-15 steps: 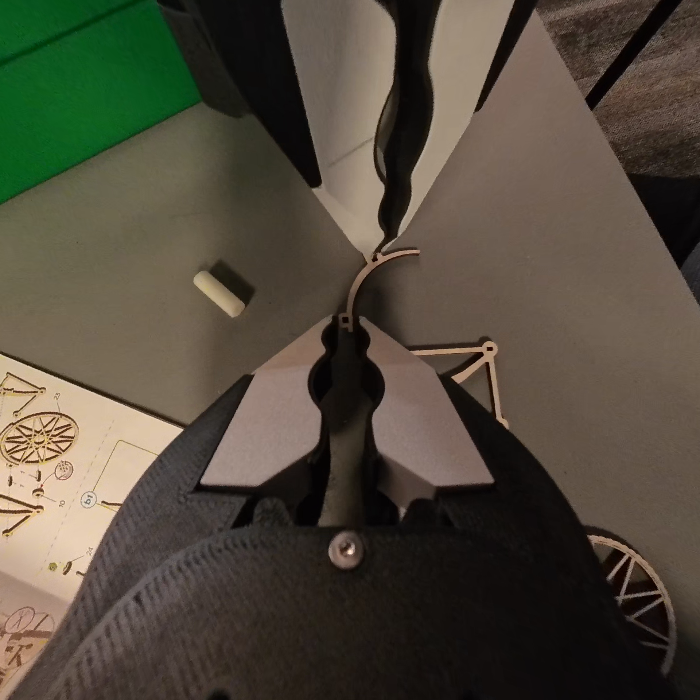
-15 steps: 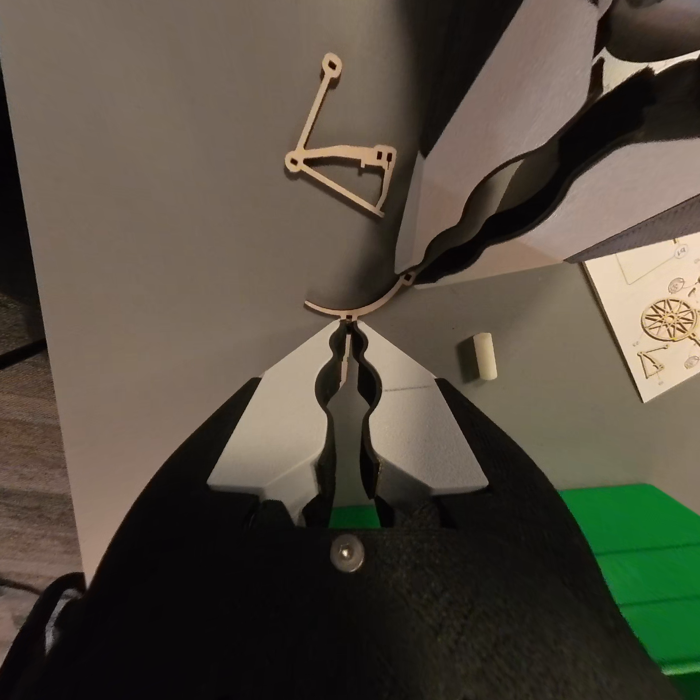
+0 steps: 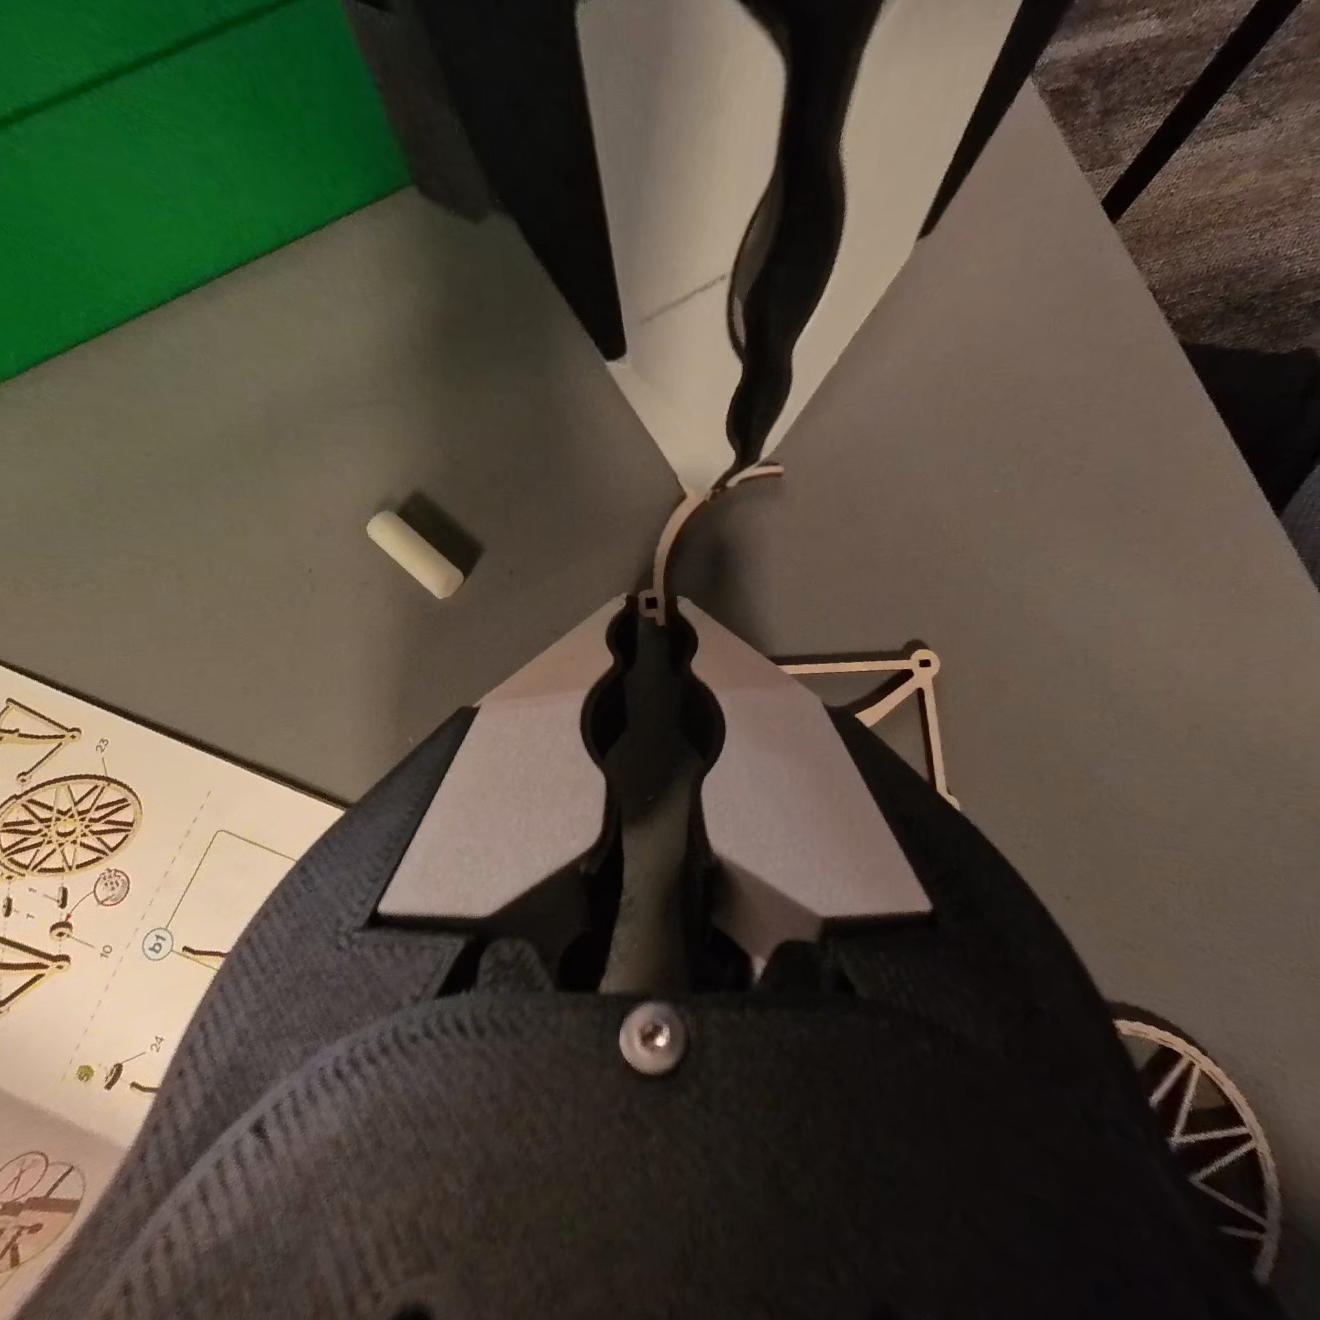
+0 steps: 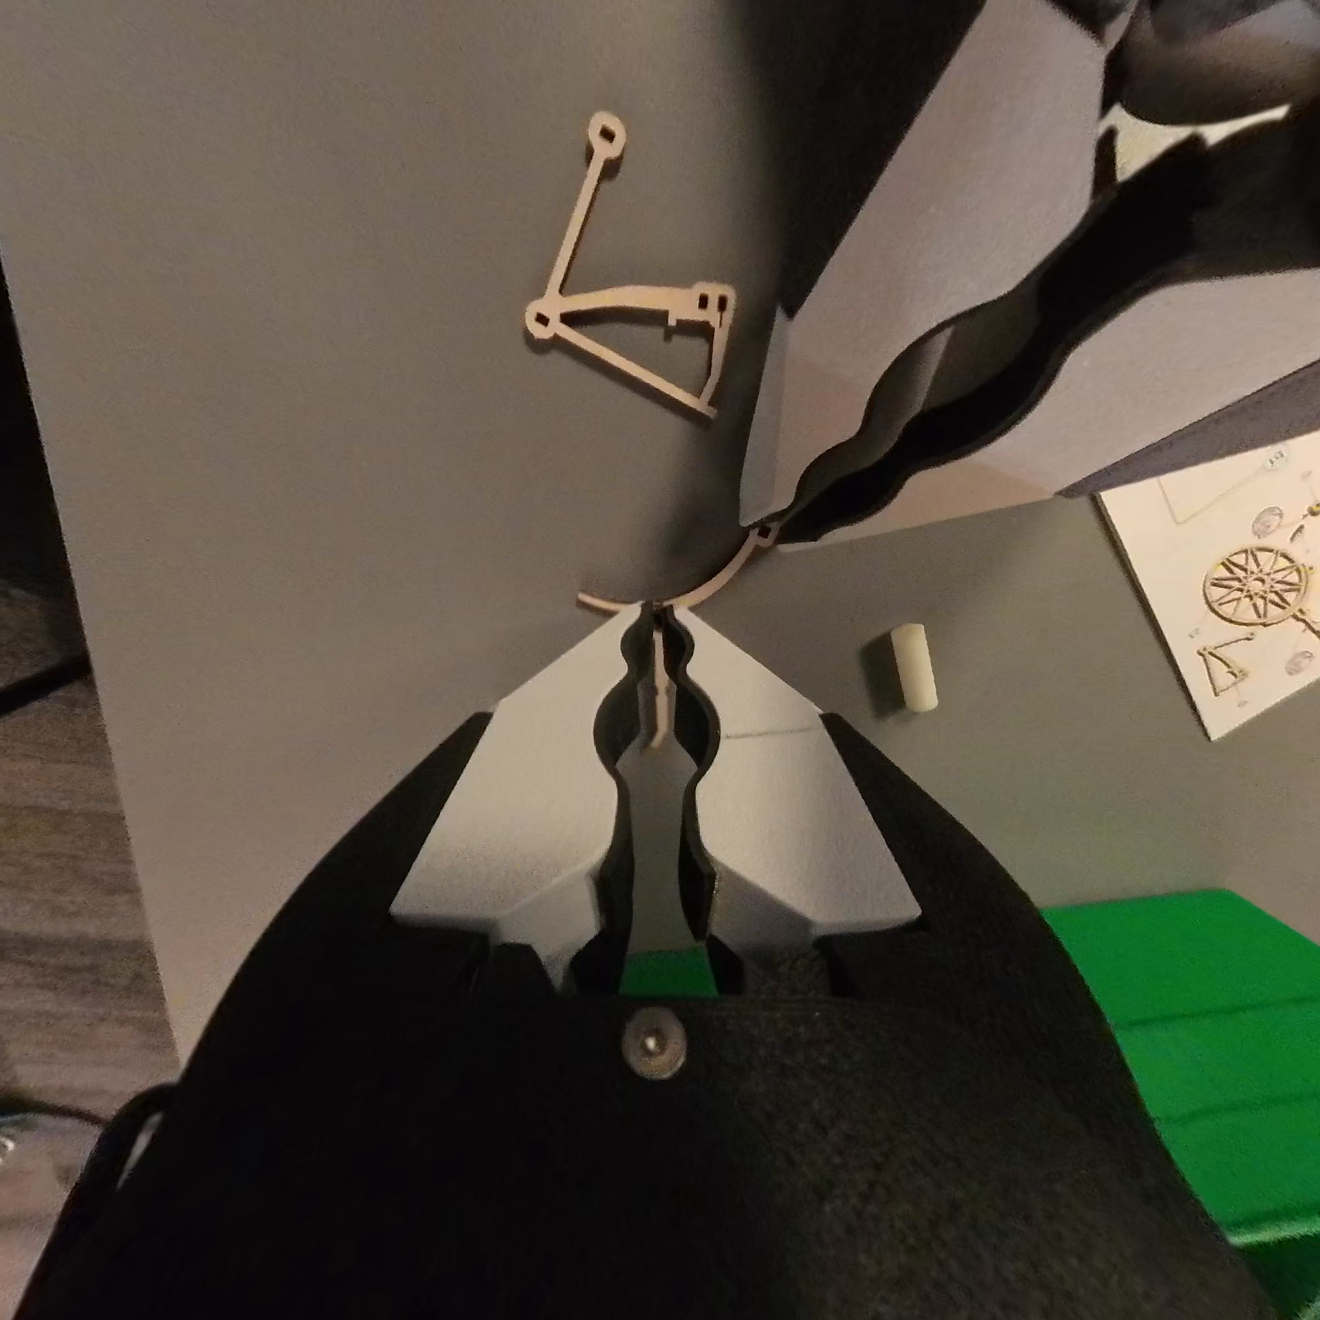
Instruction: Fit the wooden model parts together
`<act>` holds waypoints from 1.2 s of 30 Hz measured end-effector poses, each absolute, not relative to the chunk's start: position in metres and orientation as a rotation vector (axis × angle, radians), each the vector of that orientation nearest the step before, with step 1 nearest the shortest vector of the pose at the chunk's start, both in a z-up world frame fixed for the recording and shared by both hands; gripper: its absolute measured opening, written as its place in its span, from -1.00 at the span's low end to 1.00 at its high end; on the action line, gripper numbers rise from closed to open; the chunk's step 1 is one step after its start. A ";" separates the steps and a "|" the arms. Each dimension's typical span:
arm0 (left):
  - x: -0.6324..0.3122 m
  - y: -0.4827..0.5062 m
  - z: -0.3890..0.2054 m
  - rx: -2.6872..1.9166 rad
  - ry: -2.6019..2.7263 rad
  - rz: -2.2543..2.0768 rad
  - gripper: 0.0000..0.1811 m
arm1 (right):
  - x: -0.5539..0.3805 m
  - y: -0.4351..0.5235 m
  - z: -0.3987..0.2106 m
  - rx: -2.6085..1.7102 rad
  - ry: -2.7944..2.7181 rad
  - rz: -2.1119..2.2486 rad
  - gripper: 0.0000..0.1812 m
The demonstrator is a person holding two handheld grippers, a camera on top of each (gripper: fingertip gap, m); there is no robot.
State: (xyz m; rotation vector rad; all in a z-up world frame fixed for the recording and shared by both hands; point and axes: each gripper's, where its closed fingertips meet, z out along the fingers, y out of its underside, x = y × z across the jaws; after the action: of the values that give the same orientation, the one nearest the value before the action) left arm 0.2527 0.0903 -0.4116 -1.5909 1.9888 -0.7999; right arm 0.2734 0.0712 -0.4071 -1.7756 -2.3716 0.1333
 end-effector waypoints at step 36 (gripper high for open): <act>0.254 0.091 -0.412 -1.603 1.985 -0.787 -0.93 | 0.274 0.072 -0.409 -1.905 -2.204 0.114 -1.00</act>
State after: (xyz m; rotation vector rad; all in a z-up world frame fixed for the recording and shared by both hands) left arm 0.2538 0.0908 -0.4120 -1.6027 1.9845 -0.7868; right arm 0.2738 0.0716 -0.4092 -1.9053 -2.2043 0.1140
